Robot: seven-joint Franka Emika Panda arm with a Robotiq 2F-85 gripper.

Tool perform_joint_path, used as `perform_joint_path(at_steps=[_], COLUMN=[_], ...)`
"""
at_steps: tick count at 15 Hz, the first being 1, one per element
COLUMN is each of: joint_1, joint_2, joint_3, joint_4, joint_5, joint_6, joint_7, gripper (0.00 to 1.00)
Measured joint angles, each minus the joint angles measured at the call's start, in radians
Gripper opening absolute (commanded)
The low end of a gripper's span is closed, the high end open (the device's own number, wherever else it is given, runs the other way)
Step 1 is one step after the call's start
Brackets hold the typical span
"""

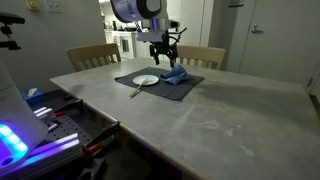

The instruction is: Move the blue towel to the left

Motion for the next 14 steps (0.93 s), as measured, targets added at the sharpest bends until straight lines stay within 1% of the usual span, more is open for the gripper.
perform_joint_path(at_steps=[3,6,8,14], joint_1=[0.003,0.032,0.046,0.048], joint_2=[0.014,0.059,0.089,0.189], joint_3=[-0.006,-0.06,-0.087,-0.068], joint_4=[0.002,0.021,0.045,0.155], joint_5=[-0.005,-0.088,-0.107,-0.061], joint_6=[0.012,0.03,0.04,0.04], joint_7=[0.024,0.073,0.095,0.105], gripper=[1.0,1.0,1.0,1.0])
